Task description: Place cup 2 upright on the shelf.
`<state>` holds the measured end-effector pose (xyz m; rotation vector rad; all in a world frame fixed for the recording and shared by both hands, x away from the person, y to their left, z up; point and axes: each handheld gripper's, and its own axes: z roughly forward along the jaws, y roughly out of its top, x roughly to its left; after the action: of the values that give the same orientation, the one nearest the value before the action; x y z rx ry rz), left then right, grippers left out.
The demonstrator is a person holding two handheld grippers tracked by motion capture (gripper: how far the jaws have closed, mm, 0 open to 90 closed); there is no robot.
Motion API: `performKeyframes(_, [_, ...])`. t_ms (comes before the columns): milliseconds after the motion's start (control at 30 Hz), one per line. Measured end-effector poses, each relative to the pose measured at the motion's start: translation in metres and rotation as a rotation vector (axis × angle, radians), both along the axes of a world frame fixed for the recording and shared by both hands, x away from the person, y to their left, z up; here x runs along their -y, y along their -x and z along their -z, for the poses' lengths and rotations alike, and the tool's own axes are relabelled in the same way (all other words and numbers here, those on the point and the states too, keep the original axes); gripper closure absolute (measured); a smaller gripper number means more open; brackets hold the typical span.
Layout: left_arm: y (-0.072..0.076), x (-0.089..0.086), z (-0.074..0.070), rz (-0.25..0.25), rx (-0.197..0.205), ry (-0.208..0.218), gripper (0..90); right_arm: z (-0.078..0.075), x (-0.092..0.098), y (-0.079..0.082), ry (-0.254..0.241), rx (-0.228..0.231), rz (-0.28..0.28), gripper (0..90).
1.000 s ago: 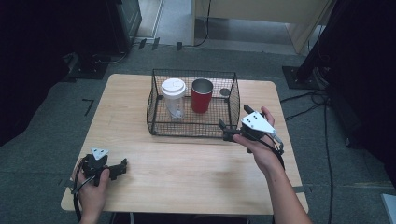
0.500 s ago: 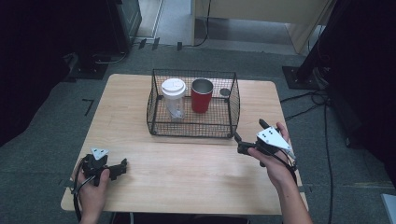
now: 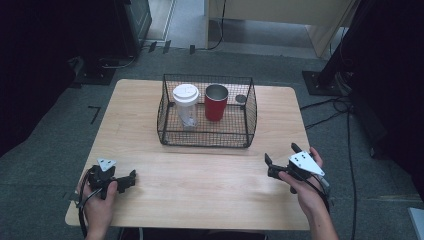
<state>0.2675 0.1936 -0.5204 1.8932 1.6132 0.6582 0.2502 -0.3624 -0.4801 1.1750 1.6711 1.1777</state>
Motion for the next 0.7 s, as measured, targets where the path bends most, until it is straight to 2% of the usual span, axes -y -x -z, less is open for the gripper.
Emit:
performKeyframes(267, [0.000, 0.000, 0.000, 0.001, 0.000, 0.000, 0.0, 0.014, 0.021, 0.015, -0.004, -0.028, 0.050, 0.0])
performKeyframes(400, [0.000, 0.000, 0.000, 0.001, -0.001, -0.001, 0.0, 0.020, 0.030, 0.022, -0.018, -0.048, 0.076, 0.0])
performKeyframes(700, [0.000, 0.000, 0.000, 0.001, -0.001, -0.001, 0.0, 0.031, 0.046, 0.036, -0.014, -0.104, 0.133, 0.0])
